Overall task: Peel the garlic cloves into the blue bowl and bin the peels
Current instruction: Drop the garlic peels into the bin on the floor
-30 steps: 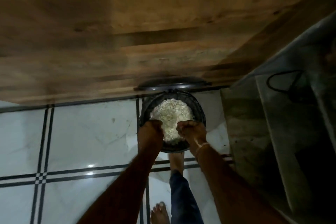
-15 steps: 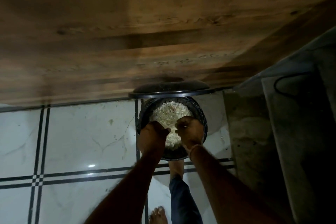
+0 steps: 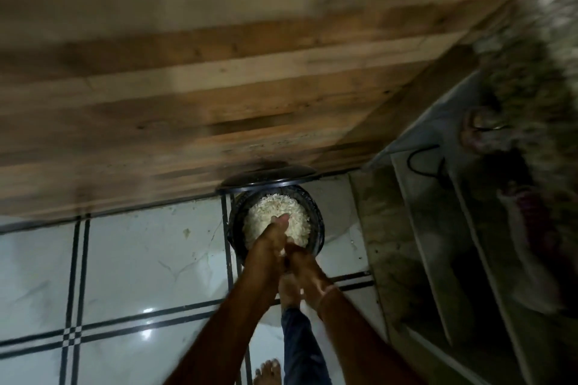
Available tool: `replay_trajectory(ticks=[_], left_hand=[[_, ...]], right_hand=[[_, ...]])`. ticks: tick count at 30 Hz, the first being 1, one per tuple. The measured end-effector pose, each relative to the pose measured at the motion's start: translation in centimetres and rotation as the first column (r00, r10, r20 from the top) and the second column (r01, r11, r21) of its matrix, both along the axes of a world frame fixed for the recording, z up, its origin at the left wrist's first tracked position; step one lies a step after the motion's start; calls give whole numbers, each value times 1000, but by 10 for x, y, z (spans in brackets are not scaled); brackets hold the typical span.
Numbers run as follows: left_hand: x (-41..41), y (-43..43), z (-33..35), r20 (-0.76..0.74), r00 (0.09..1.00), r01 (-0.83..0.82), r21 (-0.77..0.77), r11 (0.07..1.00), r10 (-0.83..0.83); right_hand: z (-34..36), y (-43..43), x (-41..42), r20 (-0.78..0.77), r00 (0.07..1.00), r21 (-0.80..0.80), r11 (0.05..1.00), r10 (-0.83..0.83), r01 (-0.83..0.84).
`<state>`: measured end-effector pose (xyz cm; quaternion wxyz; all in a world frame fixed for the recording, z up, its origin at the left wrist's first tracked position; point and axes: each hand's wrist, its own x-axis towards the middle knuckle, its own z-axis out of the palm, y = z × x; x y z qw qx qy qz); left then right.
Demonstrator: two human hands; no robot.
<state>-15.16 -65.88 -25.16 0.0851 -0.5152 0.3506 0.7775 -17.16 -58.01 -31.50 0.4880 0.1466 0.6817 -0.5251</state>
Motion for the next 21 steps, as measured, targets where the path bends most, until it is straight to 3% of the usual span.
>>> replay_trajectory(ticks=[2, 3, 6, 10, 17, 21], left_hand=[[10, 16, 40, -10, 992, 119, -201, 972, -124], [16, 23, 58, 0, 973, 218, -340, 915, -232], [42, 50, 107, 117, 838, 450, -703, 552, -534], [75, 105, 183, 213, 688, 489, -843, 227, -694], [122, 221, 259, 200, 487, 408, -913, 19, -850], [128, 295, 275, 155, 381, 378, -926, 0, -912]], right_hand=[[39, 19, 6, -35, 997, -21, 997, -71, 70], [63, 28, 11, -85, 992, -30, 995, -98, 96], [152, 60, 37, -210, 970, -60, 992, -122, 112], [248, 142, 93, -511, 848, -32, 989, -142, 146], [331, 301, 179, -789, 605, 134, 931, -107, 339], [344, 390, 200, -857, 499, 163, 854, -126, 494]])
